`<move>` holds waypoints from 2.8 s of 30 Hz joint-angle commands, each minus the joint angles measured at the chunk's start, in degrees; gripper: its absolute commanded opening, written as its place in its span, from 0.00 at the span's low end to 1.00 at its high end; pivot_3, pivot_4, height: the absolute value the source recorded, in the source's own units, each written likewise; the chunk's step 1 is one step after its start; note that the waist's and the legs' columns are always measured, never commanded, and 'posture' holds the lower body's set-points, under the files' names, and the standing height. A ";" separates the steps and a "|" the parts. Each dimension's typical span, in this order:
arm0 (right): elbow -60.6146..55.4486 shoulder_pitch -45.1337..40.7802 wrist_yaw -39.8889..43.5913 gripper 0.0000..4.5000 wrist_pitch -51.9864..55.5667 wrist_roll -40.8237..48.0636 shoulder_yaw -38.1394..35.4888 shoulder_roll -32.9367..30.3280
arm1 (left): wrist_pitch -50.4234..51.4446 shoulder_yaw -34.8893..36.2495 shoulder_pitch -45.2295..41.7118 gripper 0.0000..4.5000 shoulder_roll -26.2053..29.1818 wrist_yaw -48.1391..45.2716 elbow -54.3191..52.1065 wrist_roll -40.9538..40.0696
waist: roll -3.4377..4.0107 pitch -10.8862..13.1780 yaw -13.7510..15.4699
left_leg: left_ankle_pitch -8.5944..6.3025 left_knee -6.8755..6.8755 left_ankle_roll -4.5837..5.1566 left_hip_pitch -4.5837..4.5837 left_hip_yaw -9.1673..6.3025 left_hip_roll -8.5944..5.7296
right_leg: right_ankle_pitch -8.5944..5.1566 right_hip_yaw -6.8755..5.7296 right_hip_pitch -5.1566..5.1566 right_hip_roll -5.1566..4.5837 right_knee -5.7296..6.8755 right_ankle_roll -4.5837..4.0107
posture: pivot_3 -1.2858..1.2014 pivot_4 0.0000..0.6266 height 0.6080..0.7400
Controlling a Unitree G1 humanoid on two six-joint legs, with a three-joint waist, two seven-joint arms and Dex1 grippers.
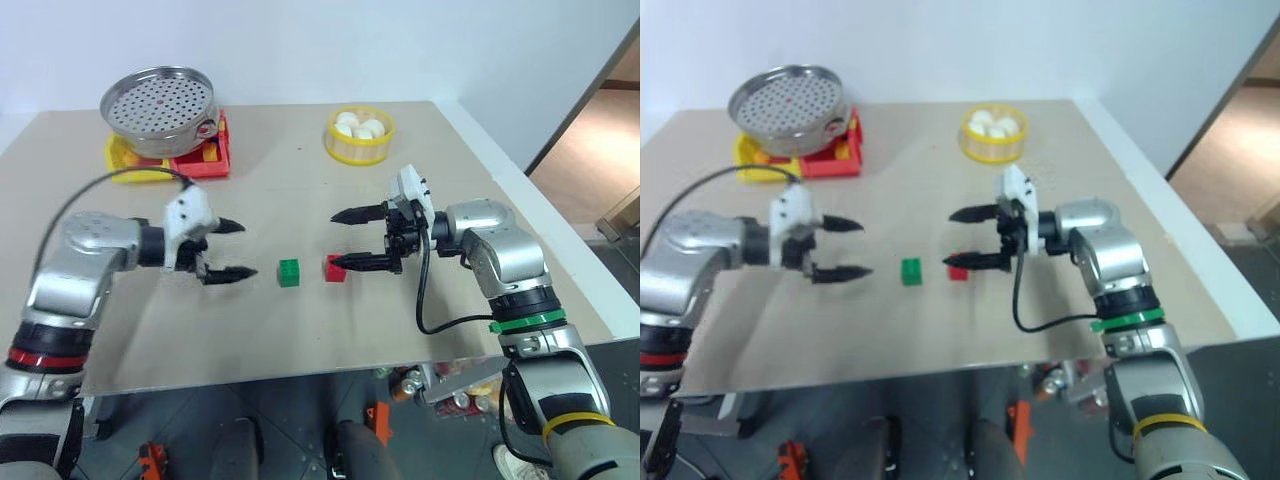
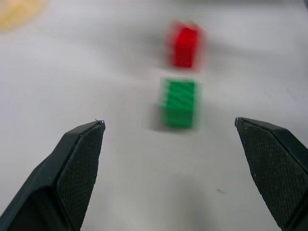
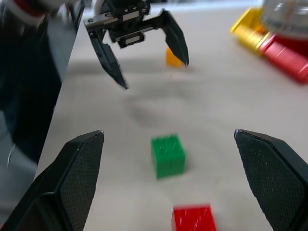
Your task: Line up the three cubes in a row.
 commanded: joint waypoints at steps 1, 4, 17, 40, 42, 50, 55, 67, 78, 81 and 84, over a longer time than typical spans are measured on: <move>-3.43 -1.33 -3.62 1.00 1.63 4.20 -4.21 2.01 | 2.92 10.85 4.26 1.00 -2.71 13.44 -4.78 -0.64 | 0.00 0.00 -0.01 | 0.00 0.00 0.00 0.03 0.02 0.01 | 0.02 0.01 0.02 -0.01 -0.02 0.02 | 0.52 0.24 1.00; -5.21 -0.61 -4.72 1.00 1.51 4.45 -3.77 2.92 | 5.86 16.35 9.30 1.00 -5.67 23.06 -7.26 0.20 | 0.00 0.00 -0.06 | 0.00 0.03 0.00 0.04 0.09 0.02 | 0.07 0.01 0.02 -0.06 -0.03 0.03 | 0.52 0.24 1.00; -4.36 -0.38 -4.64 1.00 -1.38 2.29 -2.04 1.80 | -6.02 17.89 10.86 1.00 3.84 17.08 14.12 -0.98 | -0.03 -0.02 0.06 | -0.06 0.00 -0.11 0.03 0.15 0.02 | 0.13 -0.17 -0.06 -0.21 -0.07 -0.11 | 0.52 0.24 1.00; -6.56 1.63 -5.52 1.00 -1.76 1.08 -2.47 -2.17 | -20.53 4.75 -5.30 0.88 3.41 9.92 49.29 5.50 | -0.04 -0.02 0.05 | -0.10 -0.09 -0.17 0.00 0.42 0.05 | 0.00 -0.24 -0.14 -0.32 -0.10 -0.12 | 0.52 0.24 1.00; -6.55 1.61 -5.51 1.00 -1.79 1.04 -2.40 -2.28 | -21.38 3.65 -5.87 0.75 3.22 9.26 50.99 6.29 | -0.05 -0.03 0.05 | -0.10 -0.09 -0.17 0.00 0.42 0.05 | 0.00 -0.24 -0.14 -0.32 -0.10 -0.12 | 0.52 0.24 1.00; -6.39 1.46 -5.37 1.00 -2.02 0.77 -2.02 -2.44 | -23.41 3.12 -5.99 0.30 3.14 7.22 51.29 6.77 | -0.05 -0.03 0.05 | -0.10 -0.08 -0.17 0.00 0.41 0.05 | 0.00 -0.24 -0.13 -0.32 -0.10 -0.12 | 0.52 0.24 1.00; -7.06 1.19 -5.00 1.00 -0.80 1.38 -1.89 -2.62 | -17.51 0.12 2.65 0.30 3.24 -2.08 28.73 2.25 | -0.05 -0.03 0.03 | -0.12 -0.09 -0.19 -0.02 0.48 0.05 | -0.02 -0.20 -0.14 -0.36 -0.10 -0.11 | 0.52 0.24 1.00; -4.78 0.34 -3.42 1.00 -2.41 0.22 -0.76 -2.10 | -12.99 -14.29 0.32 0.30 -1.26 -9.77 13.63 3.32 | -0.04 -0.02 -0.16 | -0.11 0.00 -0.18 0.00 0.48 0.05 | 0.01 -0.11 -0.11 -0.29 -0.09 -0.05 | 0.52 0.24 1.00; -6.52 1.84 -3.91 1.00 -1.80 0.55 -1.15 -3.20 | -17.14 -14.52 -1.76 0.30 -0.20 -10.66 21.24 5.74 | -0.04 -0.02 -0.09 | -0.12 -0.03 -0.16 0.01 0.40 0.08 | -0.05 -0.08 -0.13 -0.17 -0.08 -0.08 | 0.52 0.24 1.00; -6.66 1.99 -3.98 1.00 -1.77 0.61 -1.22 -3.45 | -18.05 -14.39 -2.56 0.30 0.16 -10.23 23.01 6.35 | -0.04 -0.02 -0.11 | -0.12 -0.03 -0.16 0.03 0.39 0.10 | 0.00 -0.09 -0.13 -0.16 -0.08 -0.11 | 0.52 0.24 1.00; -6.64 2.00 -3.96 1.00 -1.74 0.67 -1.18 -3.53 | -18.43 -14.25 -3.49 0.30 0.20 -10.05 23.87 6.37 | -0.04 -0.02 -0.11 | -0.12 -0.03 -0.15 0.05 0.34 0.10 | 0.03 -0.09 -0.13 -0.14 -0.06 -0.15 | 0.52 0.24 1.00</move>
